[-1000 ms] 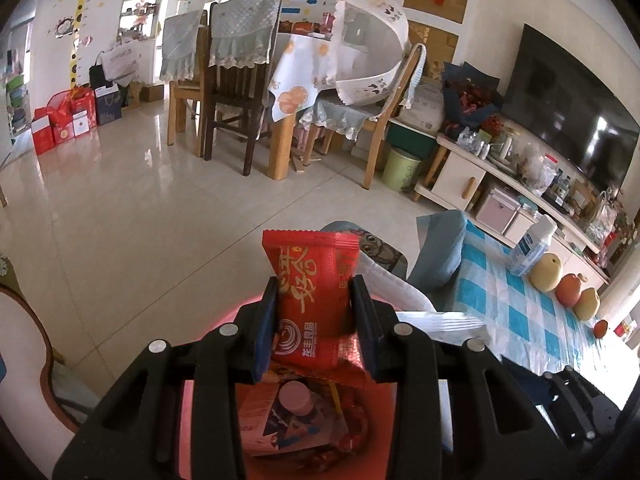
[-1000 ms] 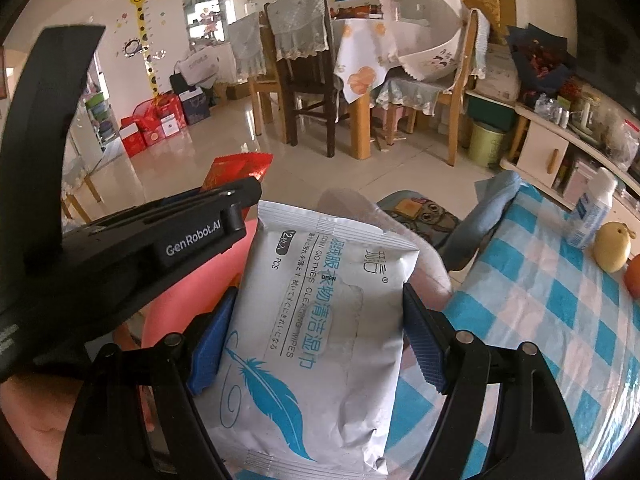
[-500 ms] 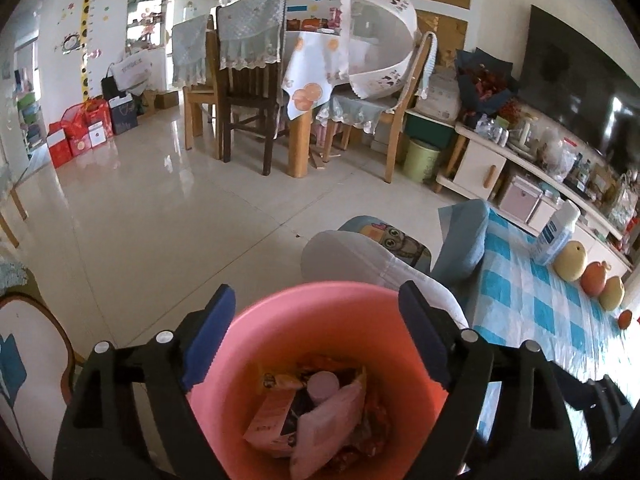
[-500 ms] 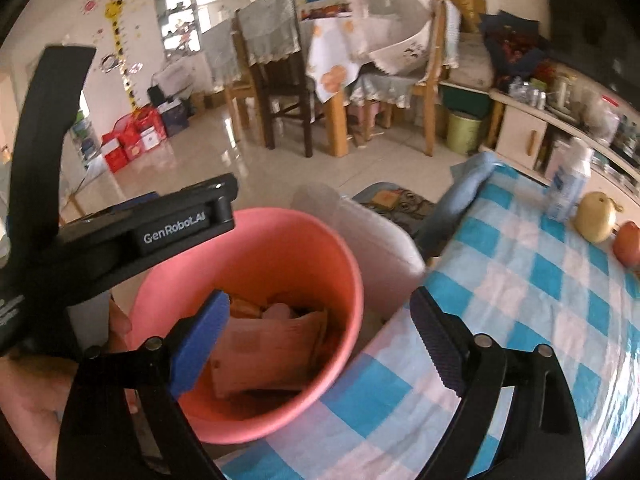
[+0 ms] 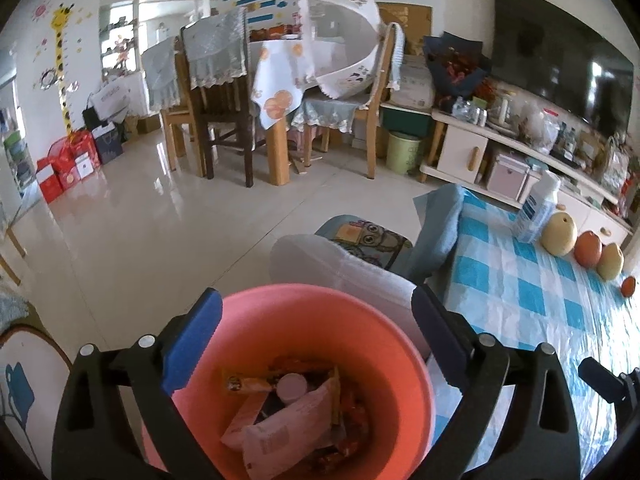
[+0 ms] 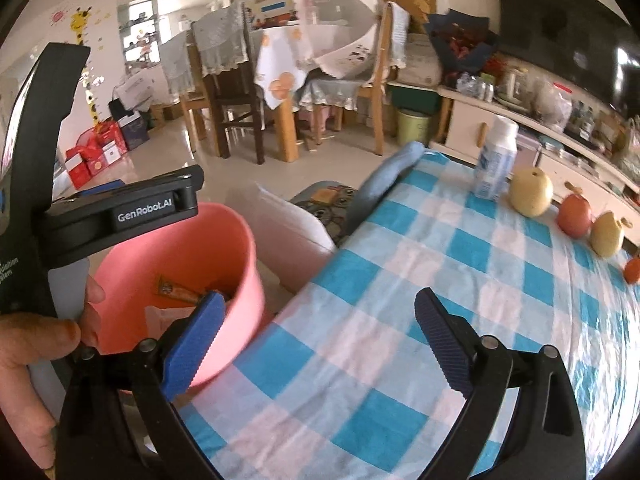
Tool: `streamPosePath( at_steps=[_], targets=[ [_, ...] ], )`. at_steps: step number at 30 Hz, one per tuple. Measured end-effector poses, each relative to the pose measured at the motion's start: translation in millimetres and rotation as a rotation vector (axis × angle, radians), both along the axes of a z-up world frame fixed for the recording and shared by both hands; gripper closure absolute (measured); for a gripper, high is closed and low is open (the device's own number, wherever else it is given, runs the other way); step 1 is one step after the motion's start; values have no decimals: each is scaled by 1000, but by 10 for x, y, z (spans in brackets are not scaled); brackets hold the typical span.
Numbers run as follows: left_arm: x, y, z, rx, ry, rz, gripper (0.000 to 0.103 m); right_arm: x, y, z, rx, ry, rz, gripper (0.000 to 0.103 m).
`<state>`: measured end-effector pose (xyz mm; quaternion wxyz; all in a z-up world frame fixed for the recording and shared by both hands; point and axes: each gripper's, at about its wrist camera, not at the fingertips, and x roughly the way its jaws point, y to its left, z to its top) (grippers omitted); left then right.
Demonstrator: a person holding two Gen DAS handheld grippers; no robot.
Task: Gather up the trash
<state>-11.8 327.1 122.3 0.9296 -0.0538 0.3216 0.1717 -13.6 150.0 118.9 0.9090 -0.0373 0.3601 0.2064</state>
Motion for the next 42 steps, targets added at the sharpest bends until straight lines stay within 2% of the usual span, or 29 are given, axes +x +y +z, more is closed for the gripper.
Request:
streamPosePath(
  at_steps=[9,22,36,42],
  targets=[
    [96,-472,48,61,-19,-85,5,-45,-441,-40,5,-13,-53,8],
    [202,-1144,16,87,-31,-204,4,-121,-1031,-36,-12,-63,-130,5],
    [264,-1796,-62,72,-70,-317,4,-166,-1768,-70,7,-78,-306,5],
    [345,-2044,-105,27,-65,-358,4,-178,-2049,-136,-5,-71,-346,5]
  ],
)
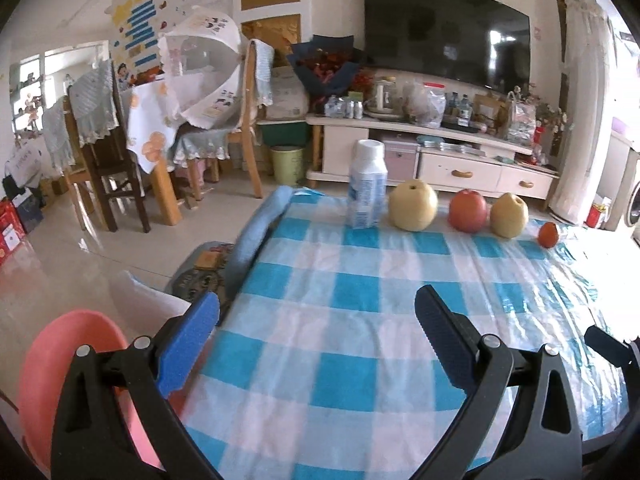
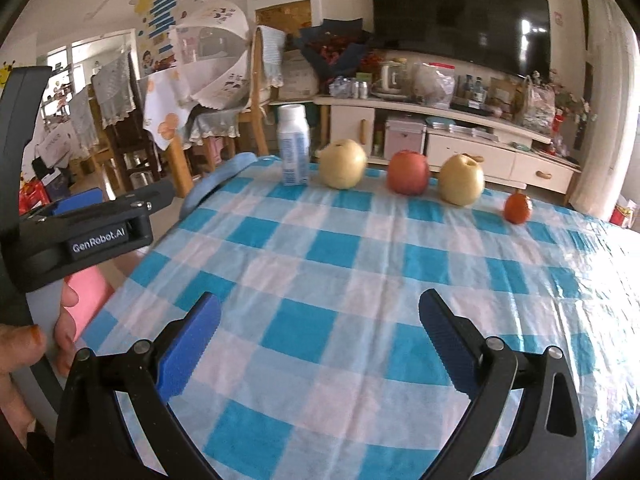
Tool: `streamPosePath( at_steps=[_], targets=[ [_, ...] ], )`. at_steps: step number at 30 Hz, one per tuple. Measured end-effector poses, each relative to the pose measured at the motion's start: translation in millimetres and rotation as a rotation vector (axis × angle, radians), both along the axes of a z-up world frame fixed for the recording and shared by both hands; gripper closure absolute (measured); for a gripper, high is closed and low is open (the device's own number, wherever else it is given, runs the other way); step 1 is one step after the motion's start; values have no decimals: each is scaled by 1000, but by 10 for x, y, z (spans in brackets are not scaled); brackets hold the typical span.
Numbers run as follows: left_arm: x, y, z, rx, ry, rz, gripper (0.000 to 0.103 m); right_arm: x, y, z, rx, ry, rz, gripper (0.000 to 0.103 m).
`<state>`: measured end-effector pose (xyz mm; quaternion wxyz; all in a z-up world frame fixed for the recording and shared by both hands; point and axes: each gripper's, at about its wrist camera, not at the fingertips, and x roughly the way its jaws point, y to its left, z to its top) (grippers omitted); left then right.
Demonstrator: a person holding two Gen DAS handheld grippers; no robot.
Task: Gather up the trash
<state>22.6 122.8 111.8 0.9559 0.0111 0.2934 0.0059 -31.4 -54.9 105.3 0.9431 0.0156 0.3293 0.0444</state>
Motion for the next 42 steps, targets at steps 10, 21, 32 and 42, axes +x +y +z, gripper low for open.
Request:
streamPosePath(
  at_steps=[10,21,32,42],
  targets=[
    [40,-449,-77,-14,29,-106,4,-15,-579,-45,17,-2,-114,5],
    [-118,-767,-139,30,-11,-108,4,-158,-1224,79,60,-72,-221,5],
    [-381,-1211,-191,32,-28,-217,4,-396,-1727,245,72,-148,-309,5],
    [-701,-1683,-126,70,-16,-268,4,-623,-2028,340,44,-200,-357,5]
  ],
)
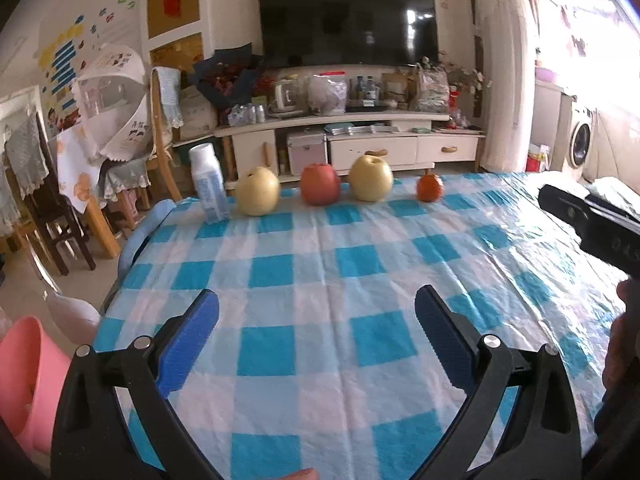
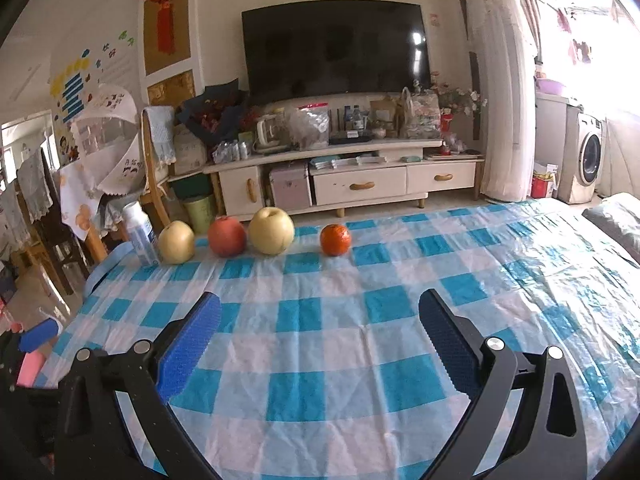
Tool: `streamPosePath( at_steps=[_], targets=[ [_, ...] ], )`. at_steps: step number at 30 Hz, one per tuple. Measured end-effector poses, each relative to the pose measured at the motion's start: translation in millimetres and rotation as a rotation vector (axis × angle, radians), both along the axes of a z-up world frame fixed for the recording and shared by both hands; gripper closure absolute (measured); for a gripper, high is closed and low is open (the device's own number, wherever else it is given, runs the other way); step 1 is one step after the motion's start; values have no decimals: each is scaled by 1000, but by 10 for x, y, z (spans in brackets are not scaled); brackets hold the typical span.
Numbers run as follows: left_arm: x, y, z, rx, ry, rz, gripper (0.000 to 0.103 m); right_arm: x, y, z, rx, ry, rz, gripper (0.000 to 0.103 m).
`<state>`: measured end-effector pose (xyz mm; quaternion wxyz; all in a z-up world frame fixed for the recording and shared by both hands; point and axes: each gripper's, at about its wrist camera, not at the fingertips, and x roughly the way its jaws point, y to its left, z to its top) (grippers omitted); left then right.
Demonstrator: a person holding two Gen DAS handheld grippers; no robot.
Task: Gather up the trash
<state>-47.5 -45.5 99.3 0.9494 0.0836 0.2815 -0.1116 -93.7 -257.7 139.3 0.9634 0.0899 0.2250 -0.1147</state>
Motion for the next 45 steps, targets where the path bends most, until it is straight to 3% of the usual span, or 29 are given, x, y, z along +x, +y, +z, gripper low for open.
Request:
streamPosePath(
  at_steps=[22,38,45],
  targets=[
    [-597,-505,560,31,-143,-37,4,-518,-330,205,-27,-90,-40,5],
    [-678,-597,597,51,-152,-36,4,-582,-240,264,-85,-106,-25,5],
    [-618,-602,461,52,-108,-24,4,-482,-230,159,-93,-69,-5,5]
  ],
)
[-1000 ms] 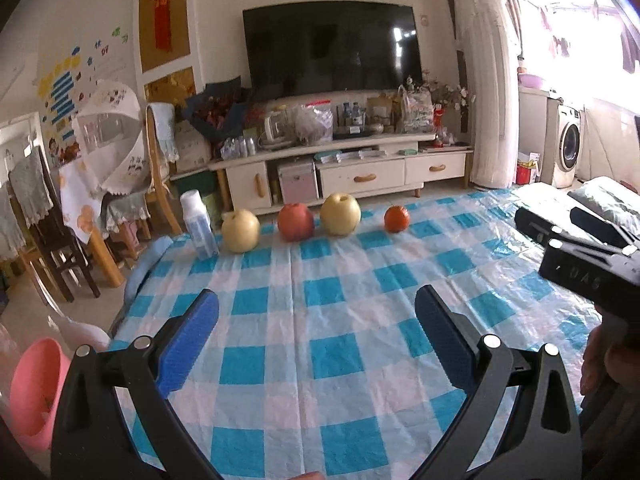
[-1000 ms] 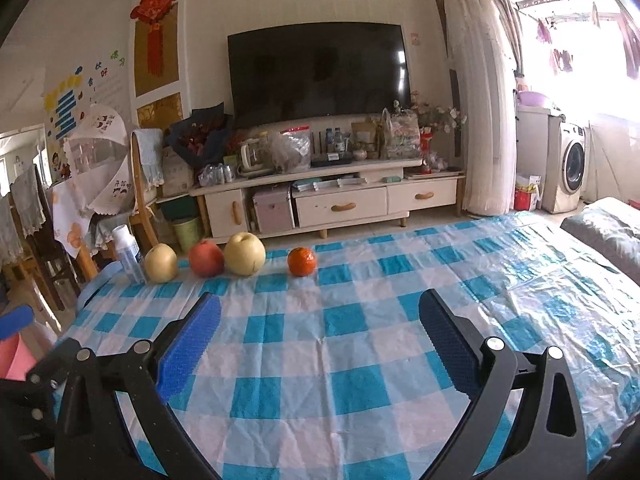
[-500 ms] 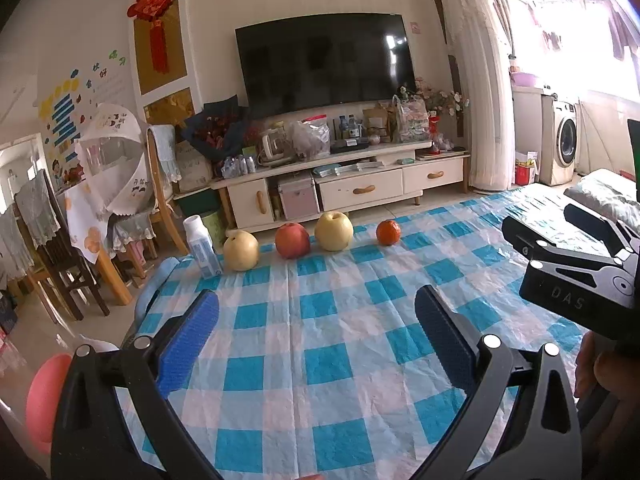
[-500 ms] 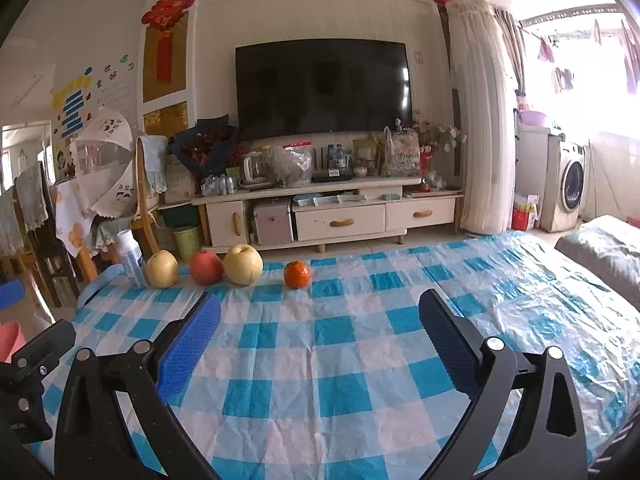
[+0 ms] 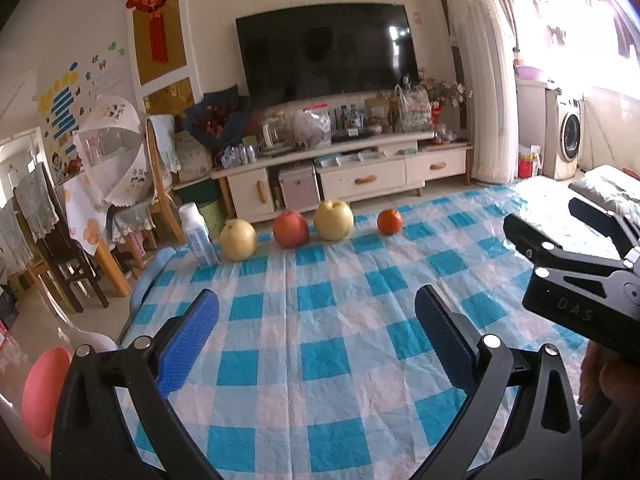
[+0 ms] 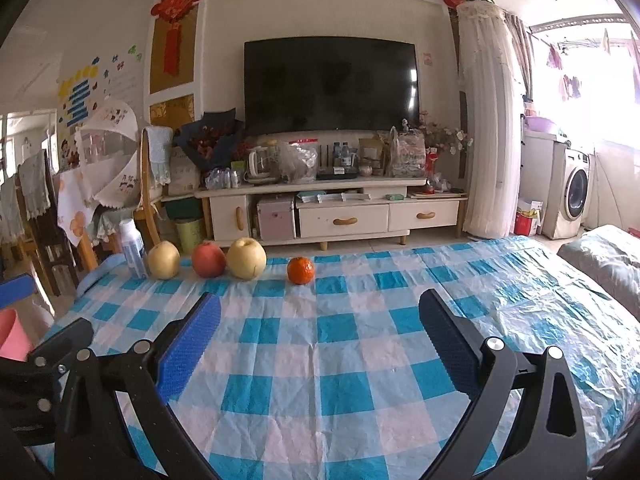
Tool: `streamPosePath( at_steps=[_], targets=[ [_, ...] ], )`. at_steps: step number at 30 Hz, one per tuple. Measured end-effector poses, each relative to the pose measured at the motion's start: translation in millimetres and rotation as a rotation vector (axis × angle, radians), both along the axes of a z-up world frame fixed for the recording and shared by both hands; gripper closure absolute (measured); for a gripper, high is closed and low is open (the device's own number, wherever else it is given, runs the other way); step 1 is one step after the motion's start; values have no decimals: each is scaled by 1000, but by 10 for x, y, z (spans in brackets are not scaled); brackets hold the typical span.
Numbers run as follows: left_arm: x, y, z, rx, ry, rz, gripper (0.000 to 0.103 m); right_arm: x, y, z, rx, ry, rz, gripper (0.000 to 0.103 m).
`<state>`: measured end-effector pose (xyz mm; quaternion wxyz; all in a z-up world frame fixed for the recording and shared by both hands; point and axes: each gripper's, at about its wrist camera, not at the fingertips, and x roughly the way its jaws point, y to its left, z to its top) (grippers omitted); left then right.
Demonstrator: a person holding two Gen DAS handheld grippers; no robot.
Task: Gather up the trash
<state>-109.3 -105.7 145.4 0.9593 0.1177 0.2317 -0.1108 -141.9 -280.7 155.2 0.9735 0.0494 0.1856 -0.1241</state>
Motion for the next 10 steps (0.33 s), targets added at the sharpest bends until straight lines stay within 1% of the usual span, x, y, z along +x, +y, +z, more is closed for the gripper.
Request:
streamPosePath(
  at_steps=[2,4,6,8,10],
  targets=[
    [100,25,-114,4,27,9,4,105,-14,-99,27,49,21,5],
    [242,73,-308,0,83,41,4,221,-13,-206,44,113,30,5],
    [366,110,-484,4,133,63,4,375,-10,-370,56,207,27,5],
    [516,154,-725,22,200,91,4,561,4,-577,67,330,26,5],
    [632,200,-926,32,253,114,4,685,37,-741,76,405,22,5]
  ],
)
